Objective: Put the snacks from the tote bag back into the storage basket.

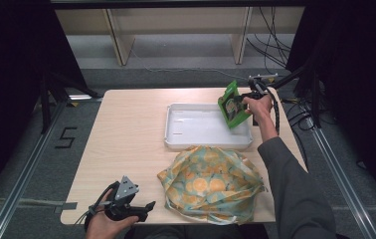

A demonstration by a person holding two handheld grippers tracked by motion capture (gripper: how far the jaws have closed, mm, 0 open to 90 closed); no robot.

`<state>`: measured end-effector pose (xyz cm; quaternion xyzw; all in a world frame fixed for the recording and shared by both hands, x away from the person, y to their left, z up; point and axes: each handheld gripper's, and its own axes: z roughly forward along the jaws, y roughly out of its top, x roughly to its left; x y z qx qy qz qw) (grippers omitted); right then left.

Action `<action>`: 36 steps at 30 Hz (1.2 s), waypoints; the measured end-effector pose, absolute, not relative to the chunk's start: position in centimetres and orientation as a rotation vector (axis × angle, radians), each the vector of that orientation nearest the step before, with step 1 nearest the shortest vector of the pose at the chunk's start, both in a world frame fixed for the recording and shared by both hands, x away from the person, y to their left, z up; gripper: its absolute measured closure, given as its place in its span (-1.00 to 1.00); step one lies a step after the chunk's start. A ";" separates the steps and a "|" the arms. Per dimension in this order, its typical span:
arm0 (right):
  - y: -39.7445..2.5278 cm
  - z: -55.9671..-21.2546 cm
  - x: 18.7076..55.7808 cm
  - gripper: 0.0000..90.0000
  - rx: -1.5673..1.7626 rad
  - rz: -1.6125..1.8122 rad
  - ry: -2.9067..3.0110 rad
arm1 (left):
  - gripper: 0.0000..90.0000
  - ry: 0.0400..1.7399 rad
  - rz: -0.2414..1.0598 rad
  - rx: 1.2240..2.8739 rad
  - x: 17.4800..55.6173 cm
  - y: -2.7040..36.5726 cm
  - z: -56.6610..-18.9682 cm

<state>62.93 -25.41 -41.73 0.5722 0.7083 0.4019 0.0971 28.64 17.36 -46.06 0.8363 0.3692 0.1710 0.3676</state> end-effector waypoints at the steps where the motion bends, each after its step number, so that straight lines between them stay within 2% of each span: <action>1: -25.4 -41.9 62.9 0.68 1.685 1.182 2.091 | -0.53 0.954 0.439 2.143 28.6 17.4 -46.0; 21: -25.6 -43.4 63.1 0.65 1.691 1.222 2.081 | -0.53 0.980 0.432 2.133 28.4 17.2 -46.1; 25: -25.3 -42.9 62.6 0.64 1.851 1.166 2.081 | -0.53 0.946 0.452 2.152 28.6 17.4 -46.0; 27: -25.4 -43.0 62.6 0.64 1.825 1.177 2.086 | -0.53 0.942 0.454 2.153 28.6 17.4 -46.0; 31: -25.6 -43.5 62.7 0.59 1.790 1.194 2.076 | -0.53 0.942 0.454 2.152 28.6 17.4 -46.0; 32: -25.2 -43.3 62.5 0.58 1.877 1.159 2.054 | -0.53 0.951 0.450 2.140 28.5 17.3 -46.0; 33: -25.3 -43.4 62.5 0.58 1.859 1.150 2.075 | -0.53 0.917 0.481 2.166 28.8 17.5 -45.9; 36: -25.4 -43.7 62.5 0.54 1.854 1.181 2.078 | -0.53 0.942 0.453 2.146 28.5 17.3 -46.0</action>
